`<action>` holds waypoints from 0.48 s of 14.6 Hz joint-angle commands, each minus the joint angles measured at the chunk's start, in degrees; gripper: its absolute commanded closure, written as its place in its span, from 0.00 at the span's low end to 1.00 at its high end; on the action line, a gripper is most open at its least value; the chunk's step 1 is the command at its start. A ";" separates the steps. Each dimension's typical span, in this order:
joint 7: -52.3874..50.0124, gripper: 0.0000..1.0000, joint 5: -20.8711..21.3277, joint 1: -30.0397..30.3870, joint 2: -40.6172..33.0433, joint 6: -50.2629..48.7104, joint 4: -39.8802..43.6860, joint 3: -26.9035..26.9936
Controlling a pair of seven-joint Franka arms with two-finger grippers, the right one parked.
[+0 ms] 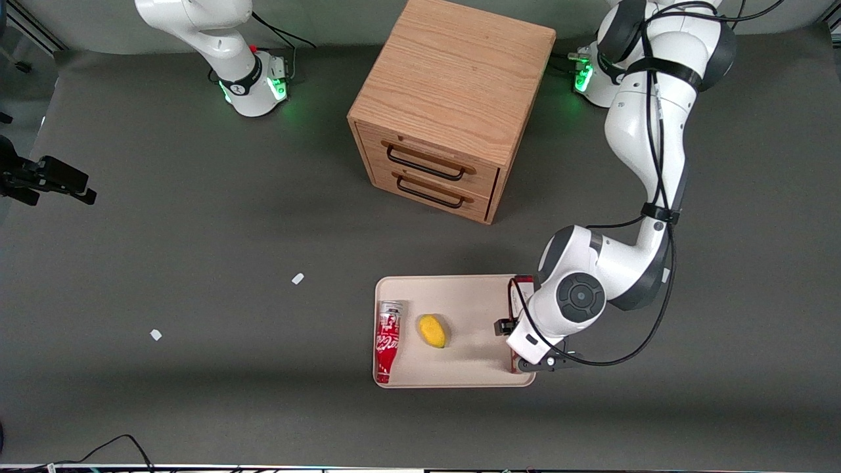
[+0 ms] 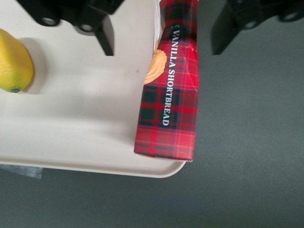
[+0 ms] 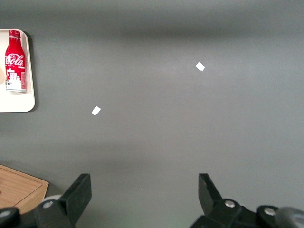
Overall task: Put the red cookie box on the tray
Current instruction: 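Lower the box onto the tray beside the lemon and open the gripper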
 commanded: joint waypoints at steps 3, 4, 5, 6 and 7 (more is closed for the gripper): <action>-3.17 0.00 0.00 0.23 -3.70 -1.56 0.73 0.64; -2.82 0.00 -0.34 0.93 -5.28 -2.27 0.55 0.73; -2.47 0.00 -0.87 1.81 -6.86 -4.19 0.47 0.73; -2.11 0.00 -0.88 3.12 -8.96 -6.90 0.29 0.73; -0.20 0.00 -0.88 4.79 -11.68 -9.45 -0.49 0.73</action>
